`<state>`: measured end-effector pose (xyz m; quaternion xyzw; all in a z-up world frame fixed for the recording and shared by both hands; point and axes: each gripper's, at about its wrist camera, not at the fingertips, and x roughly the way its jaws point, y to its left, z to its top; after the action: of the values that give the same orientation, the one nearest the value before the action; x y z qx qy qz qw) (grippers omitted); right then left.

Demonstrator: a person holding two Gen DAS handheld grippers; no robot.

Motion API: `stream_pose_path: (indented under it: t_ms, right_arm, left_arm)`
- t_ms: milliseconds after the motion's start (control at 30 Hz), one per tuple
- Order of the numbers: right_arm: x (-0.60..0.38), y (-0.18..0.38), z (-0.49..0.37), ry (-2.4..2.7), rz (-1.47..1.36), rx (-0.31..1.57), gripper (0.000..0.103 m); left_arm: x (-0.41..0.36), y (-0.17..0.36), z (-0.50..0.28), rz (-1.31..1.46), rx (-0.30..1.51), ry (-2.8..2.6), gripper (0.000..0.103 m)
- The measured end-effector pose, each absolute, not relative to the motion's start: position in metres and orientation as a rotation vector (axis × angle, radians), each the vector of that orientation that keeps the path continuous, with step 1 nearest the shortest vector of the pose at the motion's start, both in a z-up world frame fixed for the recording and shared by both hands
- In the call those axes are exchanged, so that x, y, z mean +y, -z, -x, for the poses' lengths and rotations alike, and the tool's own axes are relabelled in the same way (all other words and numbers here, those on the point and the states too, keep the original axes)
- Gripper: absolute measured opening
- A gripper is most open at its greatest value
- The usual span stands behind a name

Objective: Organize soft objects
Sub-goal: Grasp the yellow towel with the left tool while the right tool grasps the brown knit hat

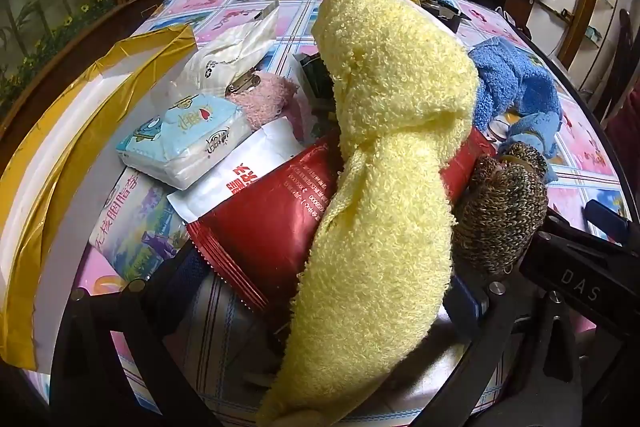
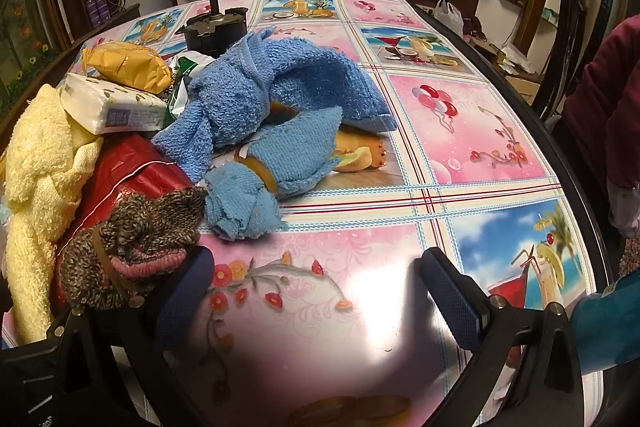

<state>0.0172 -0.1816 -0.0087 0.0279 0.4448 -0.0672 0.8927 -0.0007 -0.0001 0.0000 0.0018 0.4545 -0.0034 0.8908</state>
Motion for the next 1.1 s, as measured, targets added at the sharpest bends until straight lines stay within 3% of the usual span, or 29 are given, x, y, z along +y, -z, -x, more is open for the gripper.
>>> stream_pose_path:
  t_ms: [767,833,900,1100]
  right_arm:
    - [-0.183,0.008,0.003,0.028,0.008,1.0,0.103]
    - [-0.181,0.008,0.008,0.019,0.014,1.007,0.103]
    - [-0.183,0.007,0.015,0.022,0.008,1.032,0.103]
    - [-0.196,-0.025,0.054,0.007,-0.062,0.916,0.101]
  left_arm:
    - [-0.012,-0.005,0.042,-0.127,1.027,0.244,0.103]
    - [0.001,-0.011,0.044,-0.065,1.025,0.274,0.093]
    - [0.018,-0.023,0.048,0.025,1.033,0.326,0.092]
    - [0.092,-0.076,0.079,0.086,0.798,0.304,0.092]
